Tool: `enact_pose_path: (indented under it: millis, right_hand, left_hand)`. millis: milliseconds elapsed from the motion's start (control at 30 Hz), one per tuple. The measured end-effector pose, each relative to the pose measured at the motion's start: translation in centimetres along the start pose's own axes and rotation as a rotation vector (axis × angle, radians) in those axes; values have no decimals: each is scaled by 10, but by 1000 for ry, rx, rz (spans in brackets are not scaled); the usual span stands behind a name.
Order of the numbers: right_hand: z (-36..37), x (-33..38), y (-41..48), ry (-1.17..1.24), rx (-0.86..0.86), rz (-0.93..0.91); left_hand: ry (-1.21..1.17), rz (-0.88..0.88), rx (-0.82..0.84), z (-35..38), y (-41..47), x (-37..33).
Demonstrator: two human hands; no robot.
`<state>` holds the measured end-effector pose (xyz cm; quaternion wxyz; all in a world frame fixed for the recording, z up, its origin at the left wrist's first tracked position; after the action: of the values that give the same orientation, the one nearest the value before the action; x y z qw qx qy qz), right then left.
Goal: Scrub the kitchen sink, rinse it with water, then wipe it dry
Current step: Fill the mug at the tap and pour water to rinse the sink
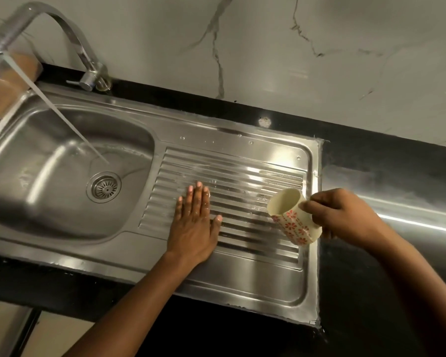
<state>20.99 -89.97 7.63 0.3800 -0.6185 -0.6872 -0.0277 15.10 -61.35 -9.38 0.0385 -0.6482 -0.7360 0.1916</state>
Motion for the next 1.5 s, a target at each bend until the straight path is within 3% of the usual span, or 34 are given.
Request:
enact_pose_path:
  millis: [100, 233, 400, 567, 667, 767, 900, 1000, 1100, 1233, 1333, 1500]
  right_hand:
    - [2, 8, 11, -188, -60, -20]
    - [16, 33, 34, -439, -149, -98]
    - [41, 67, 51, -524, -190, -220]
    - [47, 63, 44, -244, -78, -202]
    - [43, 41, 34, 99, 3, -74]
    - [33, 23, 25, 180, -17, 39]
    - [22, 20, 30, -157, -58, 35]
    - [24, 34, 47, -431, -129, -25]
    - [34, 56, 69, -527, -196, -113]
    - [48, 80, 92, -458, -222, -196]
    - [53, 80, 93, -336, -185, -192]
    - [45, 52, 52, 306, -81, -87]
  left_hand:
    - [-11, 10, 38, -5, 2, -9]
    - [43, 208, 31, -10, 24, -35]
    - [94, 267, 10, -14, 47, -37]
    - [60, 107, -59, -12, 42, 11]
    - [37, -2, -63, -13, 27, 44]
    - [19, -58, -62, -14, 16, 62]
    - [-7, -29, -47, -14, 29, 51]
    - [5, 112, -29, -21, 53, 28]
    - [57, 237, 14, -29, 70, 6]
    - [95, 246, -7, -32, 79, 7]
    - [46, 100, -45, -33, 79, 27]
    - [-2, -103, -46, -36, 66, 68]
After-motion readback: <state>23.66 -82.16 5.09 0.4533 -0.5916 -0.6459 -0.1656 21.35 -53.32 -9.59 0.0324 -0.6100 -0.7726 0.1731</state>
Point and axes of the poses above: each hand's wrist, its own y-axis towards the middle knuckle, its own z-axis out of the palm, x = y × z, the point moved 1 cm from there along y, towards the middle knuckle, and after that the axes turned 8 degrees about -z, right-handed, at the moved point
